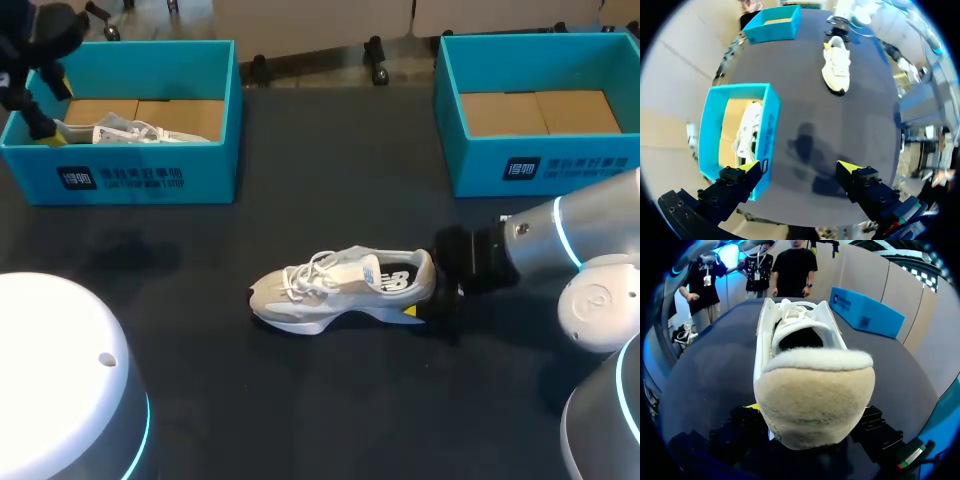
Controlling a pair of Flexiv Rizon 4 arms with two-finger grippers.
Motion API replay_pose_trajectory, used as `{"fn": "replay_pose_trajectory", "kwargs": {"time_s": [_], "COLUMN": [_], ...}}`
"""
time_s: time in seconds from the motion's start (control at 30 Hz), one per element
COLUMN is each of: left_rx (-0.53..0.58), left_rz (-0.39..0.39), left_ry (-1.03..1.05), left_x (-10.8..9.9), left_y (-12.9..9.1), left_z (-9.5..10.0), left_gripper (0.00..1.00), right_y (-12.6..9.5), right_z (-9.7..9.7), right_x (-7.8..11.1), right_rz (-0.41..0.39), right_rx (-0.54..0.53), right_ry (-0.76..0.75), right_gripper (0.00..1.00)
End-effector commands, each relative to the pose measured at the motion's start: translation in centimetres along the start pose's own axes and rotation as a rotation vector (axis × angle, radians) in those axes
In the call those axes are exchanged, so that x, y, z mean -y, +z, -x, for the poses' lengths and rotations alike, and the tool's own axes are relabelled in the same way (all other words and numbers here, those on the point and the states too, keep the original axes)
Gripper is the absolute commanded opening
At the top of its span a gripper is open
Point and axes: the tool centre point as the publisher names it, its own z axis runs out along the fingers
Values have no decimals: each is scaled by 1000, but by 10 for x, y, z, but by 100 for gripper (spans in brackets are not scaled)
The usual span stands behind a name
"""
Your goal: Take the shoe out of the shoebox, open the shoe tongue, remove and reinsert the insole, then place the shoe into the shoebox
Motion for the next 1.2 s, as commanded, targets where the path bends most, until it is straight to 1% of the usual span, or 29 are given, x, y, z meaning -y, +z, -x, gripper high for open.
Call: {"fn": "replay_pose_trajectory", "kwargs": {"time_s": [0.03,0.13,0.17,0.23,0.27,0.3,0.33,0.37,0.4,0.43,0.47,0.57,0.77,0.83,0.97,1.07,1.2], "left_rx": [100,83,79,84,77,84,66,72,77,65,79,75,59,34,34,10,14], "left_rz": [100,92,103,99,116,114,109,121,109,117,115,114,100,73,26,26,40], "left_ry": [-252,-395,-472,-559,-625,-638,-694,-720,-755,-794,-813,-921,-1062,-1117,-1179,-1220,-1272], "left_x": [17,23,26,31,34,37,40,43,46,50,53,63,83,89,102,112,125], "left_y": [8,11,11,13,14,16,16,18,19,20,22,26,39,42,46,50,57], "left_z": [-9,-15,-15,-19,-20,-22,-24,-25,-27,-28,-31,-39,-58,-63,-76,-84,-94], "left_gripper": [100,100,100,100,100,100,100,100,100,100,100,100,100,100,100,100,100], "right_y": [3,3,3,3,3,3,3,3,3,3,3,3,3,3,3,3,3], "right_z": [-1,-1,-1,-1,-1,-1,-1,-1,-1,-1,-1,-1,-1,-1,-1,-1,-1], "right_x": [-1,-1,-1,-1,-1,-1,-1,-1,-1,-1,-1,-1,-1,-1,-1,-1,-1], "right_rz": [-7,-7,-7,-7,-7,-7,-7,-7,-7,-7,-7,-7,-7,-7,-7,-7,-7], "right_rx": [3,3,3,3,3,3,3,3,3,3,3,3,3,3,3,3,3], "right_ry": [1,1,1,1,1,1,1,1,1,1,1,1,1,1,1,1,1], "right_gripper": [0,0,0,0,0,0,0,0,0,0,0,0,0,0,0,0,0]}}
